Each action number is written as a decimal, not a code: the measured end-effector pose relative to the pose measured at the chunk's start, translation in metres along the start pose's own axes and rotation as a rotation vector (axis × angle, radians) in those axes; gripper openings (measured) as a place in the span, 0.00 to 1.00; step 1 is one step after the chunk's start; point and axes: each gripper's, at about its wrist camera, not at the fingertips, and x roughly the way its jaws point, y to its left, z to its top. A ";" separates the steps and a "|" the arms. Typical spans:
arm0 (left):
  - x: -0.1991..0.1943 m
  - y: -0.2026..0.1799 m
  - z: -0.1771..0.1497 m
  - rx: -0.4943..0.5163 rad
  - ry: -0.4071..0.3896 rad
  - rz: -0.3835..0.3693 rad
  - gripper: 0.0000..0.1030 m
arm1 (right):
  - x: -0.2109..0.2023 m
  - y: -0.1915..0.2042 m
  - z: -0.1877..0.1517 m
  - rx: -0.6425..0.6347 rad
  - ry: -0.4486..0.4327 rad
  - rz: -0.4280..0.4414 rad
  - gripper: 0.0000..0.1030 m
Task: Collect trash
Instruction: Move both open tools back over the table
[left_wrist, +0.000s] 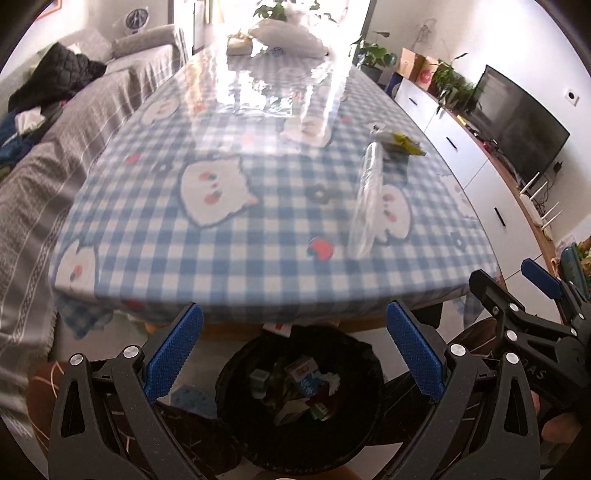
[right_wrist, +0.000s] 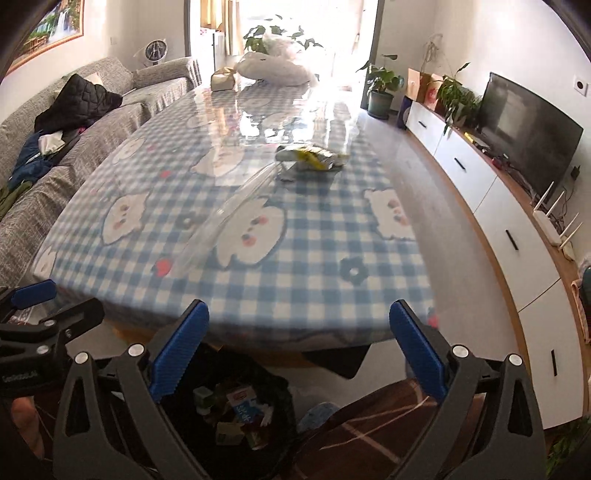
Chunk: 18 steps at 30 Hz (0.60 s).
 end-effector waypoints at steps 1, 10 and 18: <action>0.001 -0.002 0.002 0.006 -0.001 -0.003 0.94 | 0.001 -0.002 0.003 0.003 -0.003 -0.003 0.91; 0.015 -0.021 0.029 0.055 0.004 -0.001 0.94 | 0.020 -0.032 0.037 0.040 -0.013 -0.046 0.91; 0.036 -0.038 0.053 0.084 0.040 -0.027 0.94 | 0.043 -0.054 0.080 0.054 -0.018 -0.076 0.91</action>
